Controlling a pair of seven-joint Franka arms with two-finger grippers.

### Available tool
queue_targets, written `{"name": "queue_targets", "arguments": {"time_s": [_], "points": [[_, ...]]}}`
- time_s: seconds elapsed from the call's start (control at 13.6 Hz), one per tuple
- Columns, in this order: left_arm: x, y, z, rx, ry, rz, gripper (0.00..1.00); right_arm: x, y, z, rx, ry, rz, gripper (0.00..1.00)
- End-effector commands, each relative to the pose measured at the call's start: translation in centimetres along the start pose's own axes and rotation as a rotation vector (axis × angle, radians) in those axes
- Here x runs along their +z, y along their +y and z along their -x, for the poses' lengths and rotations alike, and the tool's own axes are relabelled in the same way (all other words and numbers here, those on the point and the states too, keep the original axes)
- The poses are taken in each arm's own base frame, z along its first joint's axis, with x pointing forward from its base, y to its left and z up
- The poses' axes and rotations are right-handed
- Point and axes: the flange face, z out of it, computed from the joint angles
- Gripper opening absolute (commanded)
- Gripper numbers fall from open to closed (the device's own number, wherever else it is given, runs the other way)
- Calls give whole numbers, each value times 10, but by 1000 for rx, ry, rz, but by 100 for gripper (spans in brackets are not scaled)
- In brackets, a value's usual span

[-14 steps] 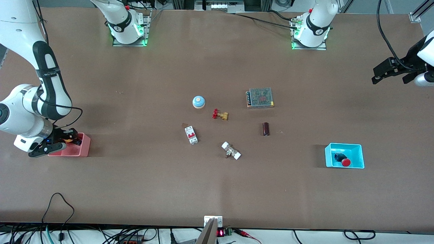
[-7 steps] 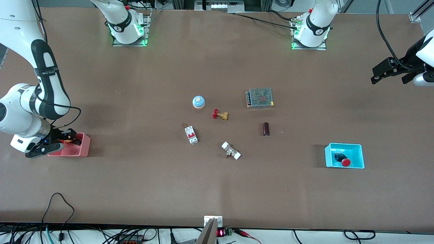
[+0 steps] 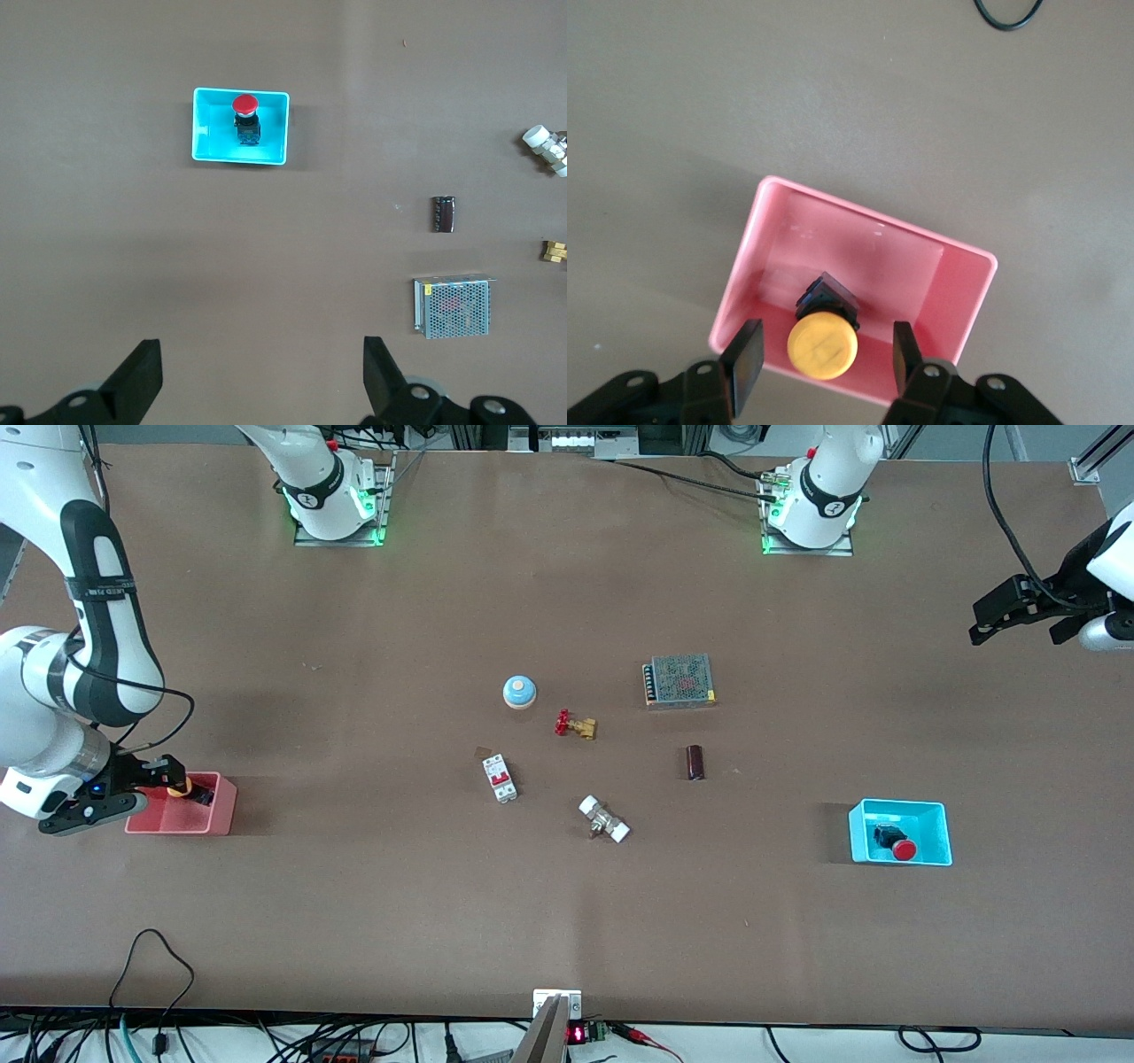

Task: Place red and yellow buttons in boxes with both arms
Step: 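Open the right gripper to release the yellow button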

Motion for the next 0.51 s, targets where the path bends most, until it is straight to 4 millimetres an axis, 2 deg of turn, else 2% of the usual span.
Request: {"name": "queue_targets", "arguments": {"time_s": [0.0,0.15,0.29,0.37,0.44], "points": [[-2,-2,2,5,-2,3,100,-62,-21,1,21,12,-41,74],[-2,-2,2,5,-2,3,100,-104,-45,4,121,-26,-81,83],[-2,-2,1,5,-4,3,100,-150,-70,9,126,-30,-96,87],[-2,-2,1,5,-4,3,100,-167,-81,12,142,-42,-106,98],[-2,-2,1,5,-4,3,100,-185,-92,21,182,-66,-120,100]]}}
